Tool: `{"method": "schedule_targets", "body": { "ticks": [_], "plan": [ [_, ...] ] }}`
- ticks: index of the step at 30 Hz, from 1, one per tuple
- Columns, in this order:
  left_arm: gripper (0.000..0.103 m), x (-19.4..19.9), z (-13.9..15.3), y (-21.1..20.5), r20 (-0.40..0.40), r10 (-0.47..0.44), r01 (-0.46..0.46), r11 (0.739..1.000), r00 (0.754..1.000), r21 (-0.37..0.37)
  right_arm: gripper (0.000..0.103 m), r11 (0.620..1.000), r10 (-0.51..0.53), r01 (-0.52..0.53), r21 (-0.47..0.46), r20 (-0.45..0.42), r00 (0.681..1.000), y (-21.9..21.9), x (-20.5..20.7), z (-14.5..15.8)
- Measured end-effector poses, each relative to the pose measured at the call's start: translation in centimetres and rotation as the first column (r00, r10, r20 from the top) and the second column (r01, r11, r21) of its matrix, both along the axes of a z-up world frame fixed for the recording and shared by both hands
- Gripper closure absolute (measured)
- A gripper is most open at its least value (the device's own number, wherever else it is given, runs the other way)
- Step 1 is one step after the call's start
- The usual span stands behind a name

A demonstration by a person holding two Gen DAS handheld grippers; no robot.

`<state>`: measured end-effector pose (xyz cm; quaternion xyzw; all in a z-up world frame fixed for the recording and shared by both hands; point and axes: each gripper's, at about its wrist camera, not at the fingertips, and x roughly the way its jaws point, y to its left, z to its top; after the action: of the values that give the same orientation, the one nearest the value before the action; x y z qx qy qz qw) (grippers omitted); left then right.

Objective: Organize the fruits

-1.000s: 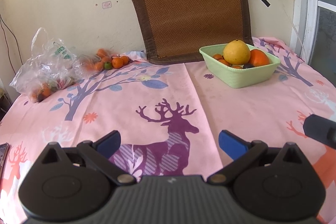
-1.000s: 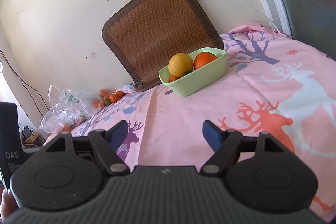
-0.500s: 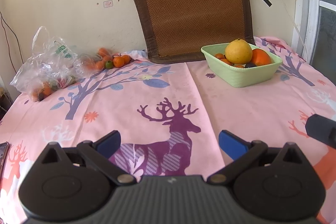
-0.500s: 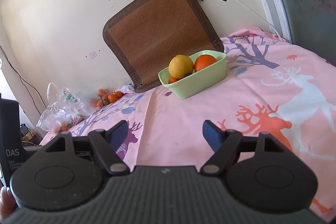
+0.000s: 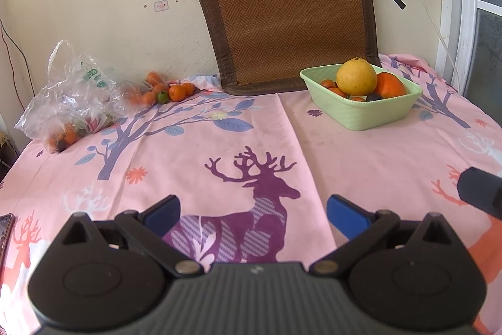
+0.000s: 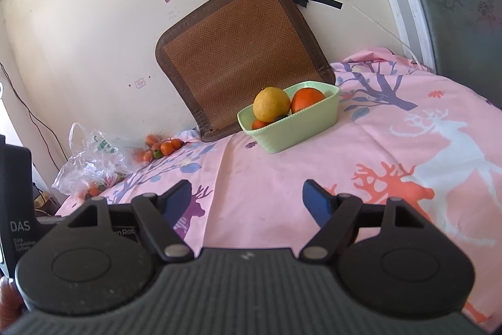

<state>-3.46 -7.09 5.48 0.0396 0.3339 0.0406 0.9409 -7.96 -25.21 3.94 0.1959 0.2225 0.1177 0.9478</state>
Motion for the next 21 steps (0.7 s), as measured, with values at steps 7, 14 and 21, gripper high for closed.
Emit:
{"method": "schedule_targets", "body": {
  "ticks": [7,14,21],
  "plan": [
    [0.0,-0.01,0.01,-0.01,0.0,-0.001,0.001,1.0,1.0,0.0,0.023,1.0,0.0,0.0,-0.001,0.001,1.0,0.01,-0.01,0.01],
    [0.0,-0.04,0.05,-0.02,0.002,-0.002,0.002,1.0,1.0,0.001,0.023,1.0,-0.003,0.003,-0.003,0.002,1.0,0.1,0.0,0.05],
    [0.0,-0.18,0.23,-0.09,0.009,-0.006,0.006,1.0,1.0,0.005,0.023,1.0,-0.005,0.005,-0.004,0.003,1.0,0.14,-0.02,0.06]
  ]
}}
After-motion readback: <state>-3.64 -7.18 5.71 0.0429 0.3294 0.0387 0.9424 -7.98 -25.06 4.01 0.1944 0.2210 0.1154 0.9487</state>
